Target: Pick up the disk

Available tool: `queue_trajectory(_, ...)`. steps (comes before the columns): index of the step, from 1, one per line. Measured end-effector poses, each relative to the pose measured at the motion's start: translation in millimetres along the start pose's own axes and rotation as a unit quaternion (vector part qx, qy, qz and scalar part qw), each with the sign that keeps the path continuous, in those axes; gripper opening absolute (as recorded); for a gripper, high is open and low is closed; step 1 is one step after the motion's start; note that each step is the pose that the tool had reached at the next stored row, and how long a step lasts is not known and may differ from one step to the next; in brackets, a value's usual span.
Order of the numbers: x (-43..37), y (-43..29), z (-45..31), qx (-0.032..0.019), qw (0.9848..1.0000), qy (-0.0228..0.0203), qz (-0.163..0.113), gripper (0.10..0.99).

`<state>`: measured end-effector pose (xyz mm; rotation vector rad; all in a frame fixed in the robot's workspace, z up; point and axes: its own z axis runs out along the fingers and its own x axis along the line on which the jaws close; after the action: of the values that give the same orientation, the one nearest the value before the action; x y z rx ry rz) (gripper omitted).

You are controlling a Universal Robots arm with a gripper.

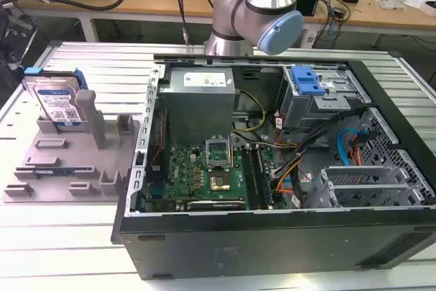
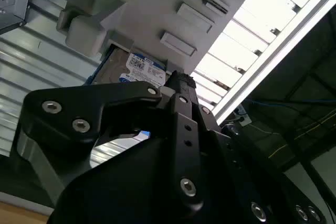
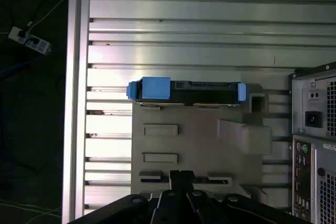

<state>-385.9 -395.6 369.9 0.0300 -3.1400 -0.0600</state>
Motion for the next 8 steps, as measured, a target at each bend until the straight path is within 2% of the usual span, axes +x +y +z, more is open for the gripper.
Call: queue_trajectory(8,0.0,0.0,0.0,0.0003,1.0000,0.0001,-0.001,0.106)
